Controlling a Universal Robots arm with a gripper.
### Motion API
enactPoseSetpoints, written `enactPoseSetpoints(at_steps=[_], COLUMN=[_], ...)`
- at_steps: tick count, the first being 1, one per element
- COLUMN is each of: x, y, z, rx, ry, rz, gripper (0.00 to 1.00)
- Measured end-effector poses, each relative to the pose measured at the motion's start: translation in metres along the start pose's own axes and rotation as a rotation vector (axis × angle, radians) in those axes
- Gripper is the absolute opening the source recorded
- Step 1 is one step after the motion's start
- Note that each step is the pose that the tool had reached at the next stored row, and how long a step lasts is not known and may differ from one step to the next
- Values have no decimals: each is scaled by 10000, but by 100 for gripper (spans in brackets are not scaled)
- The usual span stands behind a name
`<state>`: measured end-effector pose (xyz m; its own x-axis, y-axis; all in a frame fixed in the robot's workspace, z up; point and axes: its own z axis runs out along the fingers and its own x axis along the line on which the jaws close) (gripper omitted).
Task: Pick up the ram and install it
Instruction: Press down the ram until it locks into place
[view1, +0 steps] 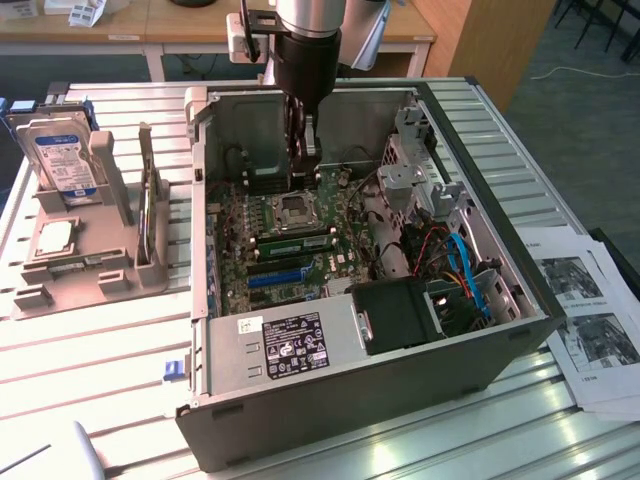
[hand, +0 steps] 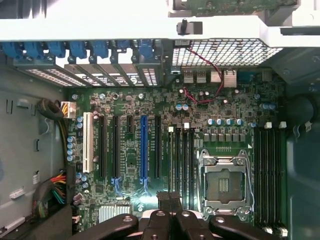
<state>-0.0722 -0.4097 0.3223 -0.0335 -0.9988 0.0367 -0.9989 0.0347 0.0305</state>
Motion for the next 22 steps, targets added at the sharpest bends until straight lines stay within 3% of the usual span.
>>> enactPoseSetpoints(at_steps=[22], x=[0], y=[0], z=[0], rx=[-146], ry=[-122], rz=[3989], gripper=[10])
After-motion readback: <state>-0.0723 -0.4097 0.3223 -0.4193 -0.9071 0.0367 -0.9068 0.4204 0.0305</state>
